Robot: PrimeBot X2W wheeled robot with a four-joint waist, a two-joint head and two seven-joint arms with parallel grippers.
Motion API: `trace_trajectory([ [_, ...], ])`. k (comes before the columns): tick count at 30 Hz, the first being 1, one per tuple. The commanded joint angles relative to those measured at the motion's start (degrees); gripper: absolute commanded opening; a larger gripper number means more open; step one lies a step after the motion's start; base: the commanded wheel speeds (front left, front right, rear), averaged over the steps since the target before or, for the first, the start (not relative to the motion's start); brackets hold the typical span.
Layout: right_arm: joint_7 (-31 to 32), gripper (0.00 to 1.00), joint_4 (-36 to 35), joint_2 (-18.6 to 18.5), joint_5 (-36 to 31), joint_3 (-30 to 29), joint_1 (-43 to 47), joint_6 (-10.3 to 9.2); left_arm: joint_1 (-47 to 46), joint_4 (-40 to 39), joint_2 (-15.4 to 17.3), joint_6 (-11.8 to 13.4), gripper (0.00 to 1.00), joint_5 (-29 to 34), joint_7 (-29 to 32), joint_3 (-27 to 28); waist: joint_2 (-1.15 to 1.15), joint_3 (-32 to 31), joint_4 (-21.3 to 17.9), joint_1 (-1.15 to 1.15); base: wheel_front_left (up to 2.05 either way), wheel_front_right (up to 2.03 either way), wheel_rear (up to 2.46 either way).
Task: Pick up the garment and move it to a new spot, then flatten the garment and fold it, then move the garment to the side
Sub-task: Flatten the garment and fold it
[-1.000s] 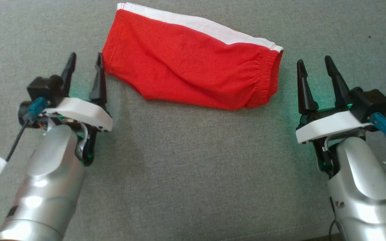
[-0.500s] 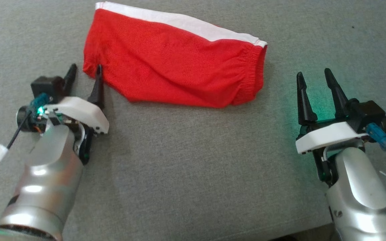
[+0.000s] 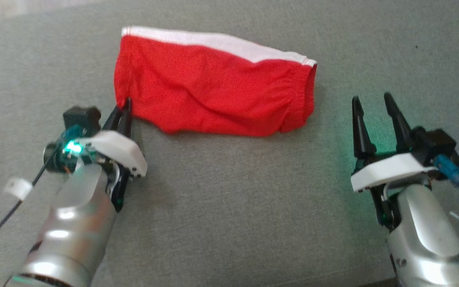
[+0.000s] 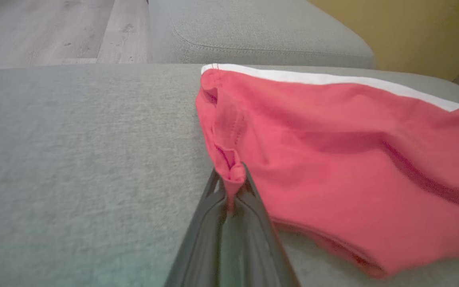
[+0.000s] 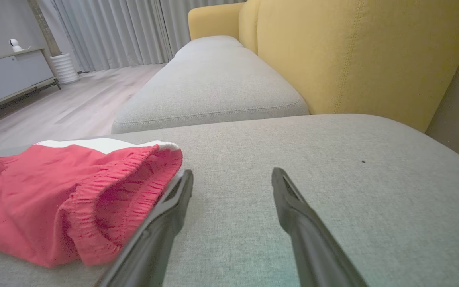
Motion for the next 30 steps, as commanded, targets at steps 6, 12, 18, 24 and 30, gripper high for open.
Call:
trace_trajectory([
  [6, -0.53, 1.0, 0.16, 0.41, 0.22, 0.18, 4.26, -0.05, 7.06, -7.47, 2.32, 3.12, 0.0, -0.24, -1.8, 4.66, 0.0, -7.12, 5.09, 0.0, 0.0, 0.0, 0.0],
  [12, -0.53, 1.0, 1.2, 0.41, -0.09, 0.73, 8.2, -0.05, 21.09, -20.23, 1.39, 8.48, 0.0, 2.64, -1.83, 9.7, 0.0, -10.55, 8.96, 0.0, 0.0, 0.0, 0.0],
  [18, -0.53, 1.0, 0.9, 0.41, 1.82, 4.22, 8.96, -0.05, 30.94, -29.82, 0.07, 11.25, 1.0, 7.07, -1.83, 12.89, 0.0, -11.09, 11.72, 0.0, 0.0, 0.0, 0.0],
  [24, -0.53, 1.0, -0.24, 0.41, 6.53, 11.16, 5.39, -0.05, 34.64, -34.98, -1.23, 11.42, 1.0, 11.51, -1.84, 14.54, 0.0, -10.08, 13.9, 0.0, 0.0, 0.0, 0.0],
  [30, -0.53, 1.0, 4.03, 0.41, 6.92, 13.34, 1.36, -0.05, 35.42, -35.87, -2.33, 10.25, 1.0, 13.53, -1.84, 14.64, 0.0, -8.98, 16.39, 0.0, 0.0, 0.0, 0.0],
])
